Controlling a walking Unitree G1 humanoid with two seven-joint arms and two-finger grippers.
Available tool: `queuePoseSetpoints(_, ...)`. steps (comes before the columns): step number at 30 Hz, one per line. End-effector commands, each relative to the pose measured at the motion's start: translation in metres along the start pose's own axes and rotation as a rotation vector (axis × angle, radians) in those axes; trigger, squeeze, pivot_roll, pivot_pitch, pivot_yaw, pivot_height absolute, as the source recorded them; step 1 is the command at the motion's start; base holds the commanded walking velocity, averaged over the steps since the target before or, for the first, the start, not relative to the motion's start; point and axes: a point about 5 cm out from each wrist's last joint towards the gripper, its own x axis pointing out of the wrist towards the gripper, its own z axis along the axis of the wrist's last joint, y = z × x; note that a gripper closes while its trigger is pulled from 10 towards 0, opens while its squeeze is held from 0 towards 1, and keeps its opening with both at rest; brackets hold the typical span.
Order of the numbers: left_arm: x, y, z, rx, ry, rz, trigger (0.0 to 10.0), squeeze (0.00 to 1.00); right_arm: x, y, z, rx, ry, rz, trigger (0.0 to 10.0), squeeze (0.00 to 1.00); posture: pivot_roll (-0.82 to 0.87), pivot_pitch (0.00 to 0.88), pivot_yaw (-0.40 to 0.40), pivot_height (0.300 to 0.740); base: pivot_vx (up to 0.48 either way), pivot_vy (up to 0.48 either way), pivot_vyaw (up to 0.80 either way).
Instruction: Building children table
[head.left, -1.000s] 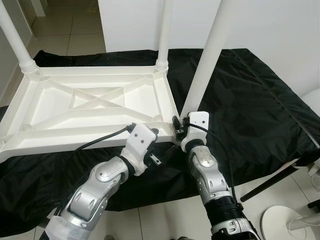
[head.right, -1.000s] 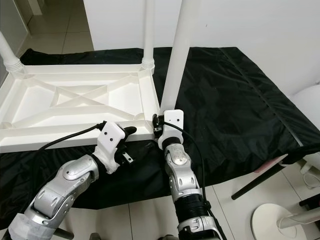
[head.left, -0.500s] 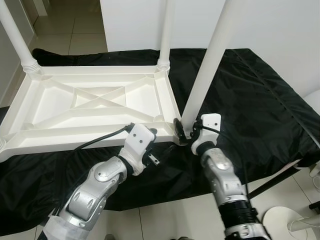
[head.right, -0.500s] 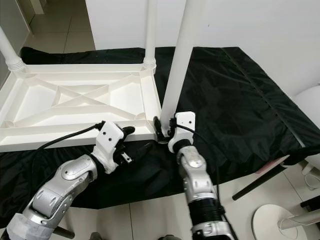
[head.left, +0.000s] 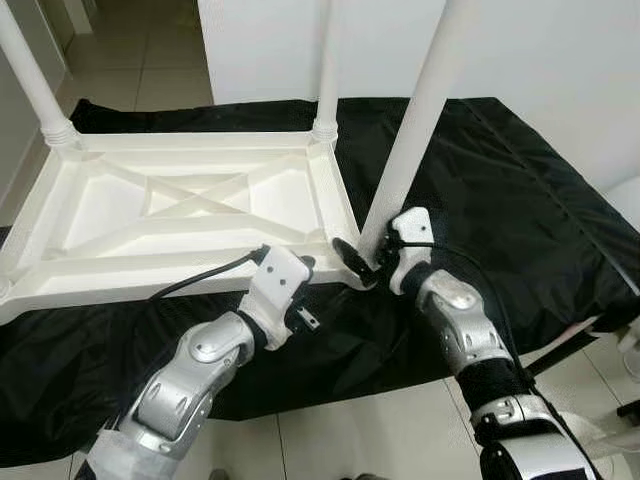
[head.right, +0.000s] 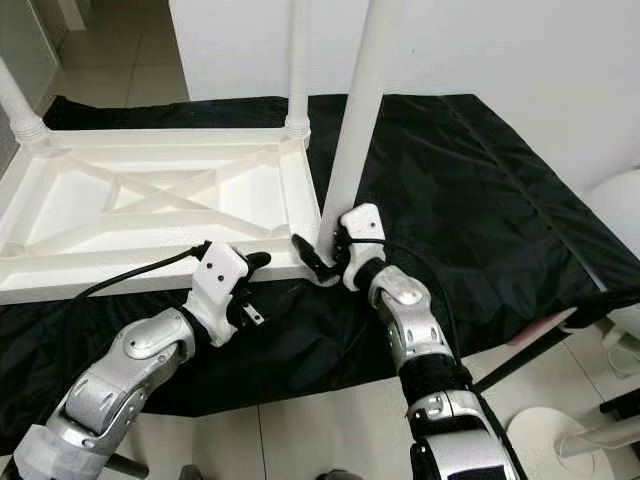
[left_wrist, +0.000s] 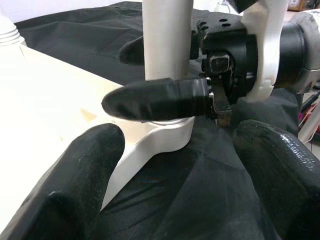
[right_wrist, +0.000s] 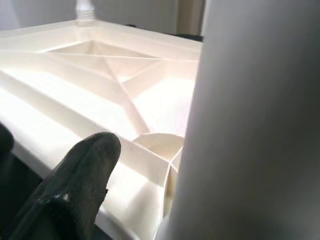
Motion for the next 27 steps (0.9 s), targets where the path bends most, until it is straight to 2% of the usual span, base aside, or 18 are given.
queuePoseSetpoints(1, 0.000, -0.003, 0.002, 0.015, -0.007, -0.060, 10.0, 0.00, 0.001, 0.003, -0.006, -0.024, 0.034, 0.057, 1.6, 0.00, -0.01, 0.037, -0.027, 0.740, 0.000, 0.000, 0.00)
queuePoseSetpoints(2, 0.000, -0.003, 0.002, 0.015, -0.007, -0.059, 10.0, 0.00, 0.001, 0.002, -0.007, -0.029, 0.038, 0.065, 1.6, 0.00, -0.01, 0.037, -0.027, 0.740, 0.000, 0.000, 0.00)
queuePoseSetpoints(3, 0.000, -0.002, 0.002, 0.015, -0.008, -0.056, 10.0, 0.00, 0.001, 0.000, -0.008, -0.030, 0.050, 0.067, 0.0, 0.00, -0.01, 0.037, -0.030, 0.740, 0.000, 0.000, 0.00)
queuePoseSetpoints(16, -0.001, -0.002, 0.003, 0.018, -0.008, -0.048, 10.0, 0.00, -0.004, -0.009, -0.017, -0.003, 0.092, 0.067, 0.0, 0.00, 0.00, 0.037, -0.031, 0.740, 0.000, 0.000, 0.00)
queuePoseSetpoints(17, -0.001, -0.001, 0.003, 0.019, -0.009, -0.047, 10.0, 0.00, -0.005, -0.009, -0.017, 0.009, 0.088, 0.058, 10.0, 0.00, -0.01, 0.037, -0.031, 0.740, 0.000, 0.000, 0.00)
queuePoseSetpoints(24, -0.001, -0.002, 0.002, 0.017, -0.009, -0.050, 10.0, 0.00, -0.004, -0.009, -0.016, 0.006, 0.094, -0.018, 10.0, 0.00, -0.01, 0.040, -0.028, 0.740, 0.000, 0.000, 0.00)
queuePoseSetpoints(27, -0.001, -0.002, 0.002, 0.017, -0.009, -0.052, 10.0, 0.00, -0.001, -0.004, -0.016, 0.008, 0.109, -0.119, 10.0, 0.00, -0.01, 0.039, -0.029, 0.740, 0.000, 0.000, 0.00)
